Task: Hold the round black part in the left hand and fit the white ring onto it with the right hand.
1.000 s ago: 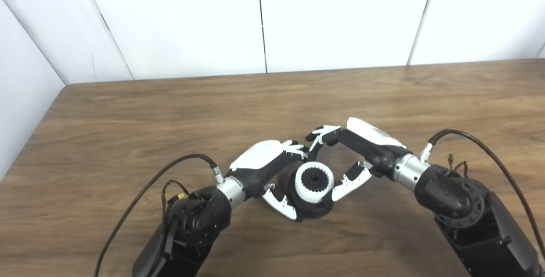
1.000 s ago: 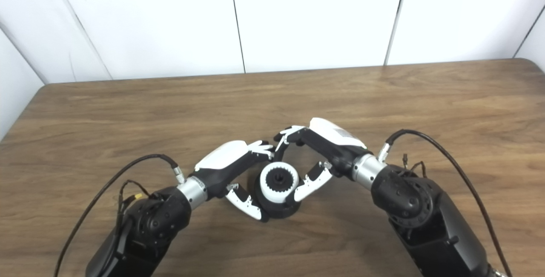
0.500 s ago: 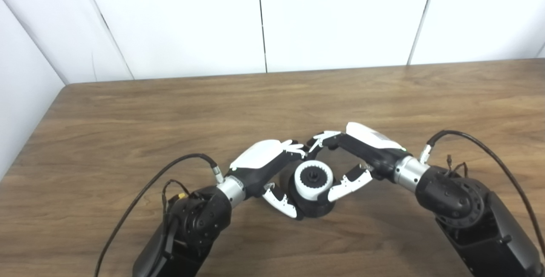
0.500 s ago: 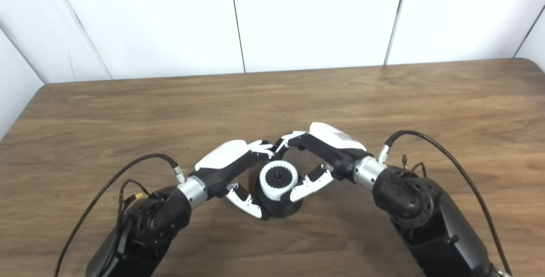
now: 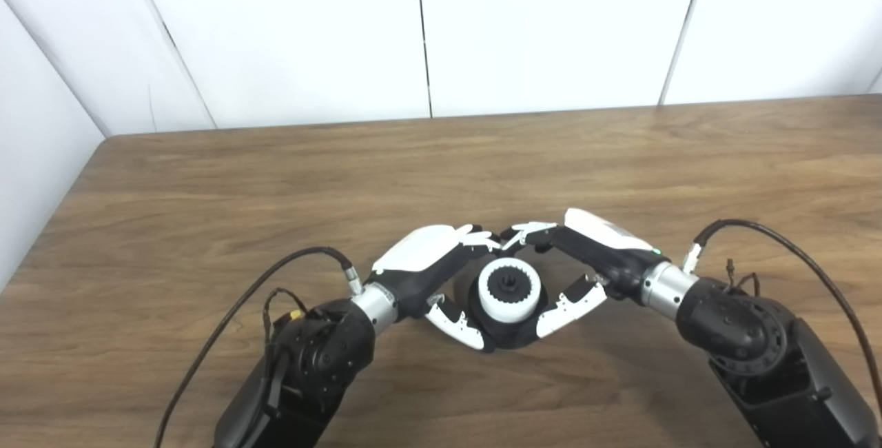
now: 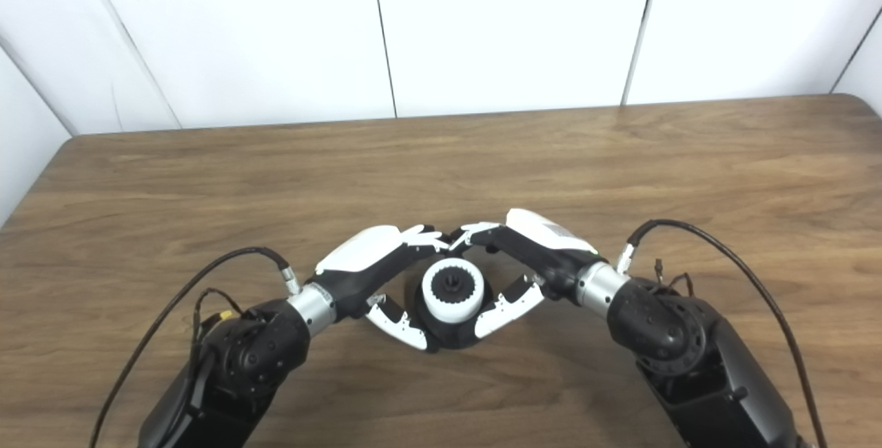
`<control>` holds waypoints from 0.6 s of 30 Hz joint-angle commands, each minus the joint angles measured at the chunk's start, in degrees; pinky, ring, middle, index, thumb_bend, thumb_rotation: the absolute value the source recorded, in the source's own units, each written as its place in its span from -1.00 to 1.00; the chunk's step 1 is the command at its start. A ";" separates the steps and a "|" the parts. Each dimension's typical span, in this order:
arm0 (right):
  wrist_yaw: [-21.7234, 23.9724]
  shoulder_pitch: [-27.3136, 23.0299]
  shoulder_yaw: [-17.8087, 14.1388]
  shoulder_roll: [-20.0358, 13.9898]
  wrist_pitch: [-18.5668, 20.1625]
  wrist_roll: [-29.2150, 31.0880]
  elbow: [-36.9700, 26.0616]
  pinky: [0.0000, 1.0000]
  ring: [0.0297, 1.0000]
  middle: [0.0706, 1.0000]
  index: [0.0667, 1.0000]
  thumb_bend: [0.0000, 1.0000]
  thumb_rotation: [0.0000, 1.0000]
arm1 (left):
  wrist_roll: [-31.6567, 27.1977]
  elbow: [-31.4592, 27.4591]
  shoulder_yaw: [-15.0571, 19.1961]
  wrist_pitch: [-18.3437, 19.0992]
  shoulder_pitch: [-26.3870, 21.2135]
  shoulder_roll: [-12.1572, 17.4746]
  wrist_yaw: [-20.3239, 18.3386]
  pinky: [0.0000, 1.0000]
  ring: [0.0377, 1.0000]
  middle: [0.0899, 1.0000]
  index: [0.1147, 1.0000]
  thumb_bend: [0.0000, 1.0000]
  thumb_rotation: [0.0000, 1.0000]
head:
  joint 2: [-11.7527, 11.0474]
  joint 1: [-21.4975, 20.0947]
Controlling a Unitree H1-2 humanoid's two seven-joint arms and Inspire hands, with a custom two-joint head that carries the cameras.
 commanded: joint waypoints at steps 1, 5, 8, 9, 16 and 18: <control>-0.87 -1.85 -1.55 -0.31 -0.59 0.59 -0.49 0.66 0.89 0.80 0.46 1.00 -0.24 | 0.68 -1.18 -0.03 1.49 -0.95 1.50 -1.59 0.74 1.00 0.90 0.65 1.00 -0.54 | 0.07 0.03; -1.34 -1.63 -2.69 -0.16 -1.06 1.50 -0.32 0.67 0.89 0.80 0.48 1.00 -0.26 | -0.28 -1.74 0.62 2.53 -0.84 1.57 -2.59 0.78 1.00 0.92 0.74 1.00 -0.52 | -0.12 0.61; -1.30 -1.54 -3.27 -0.08 -0.59 1.74 -0.16 0.67 0.89 0.81 0.48 1.00 -0.28 | -0.67 -2.21 0.91 3.26 -0.71 1.73 -2.99 0.79 1.00 0.93 0.80 1.00 -0.52 | -0.15 0.71; -1.30 -1.46 -3.50 -0.10 -0.30 1.79 -0.15 0.68 0.89 0.81 0.48 1.00 -0.29 | -0.51 -2.55 0.90 3.87 -0.68 1.90 -3.30 0.79 1.00 0.93 0.81 1.00 -0.52 | -0.22 0.83; -2.81 -0.58 -4.80 0.02 -1.20 1.65 0.77 0.68 0.90 0.83 0.57 1.00 -0.22 | -0.23 -4.18 1.48 5.15 -0.34 3.59 -4.44 0.77 1.00 0.99 0.90 1.00 -0.53 | -0.54 1.30; -3.19 -0.33 -5.11 0.09 -1.29 1.71 0.91 0.69 0.92 0.84 0.60 1.00 -0.20 | -0.63 -4.69 1.87 5.24 -0.25 4.41 -4.67 0.80 1.00 1.00 0.91 1.00 -0.52 | -0.60 1.40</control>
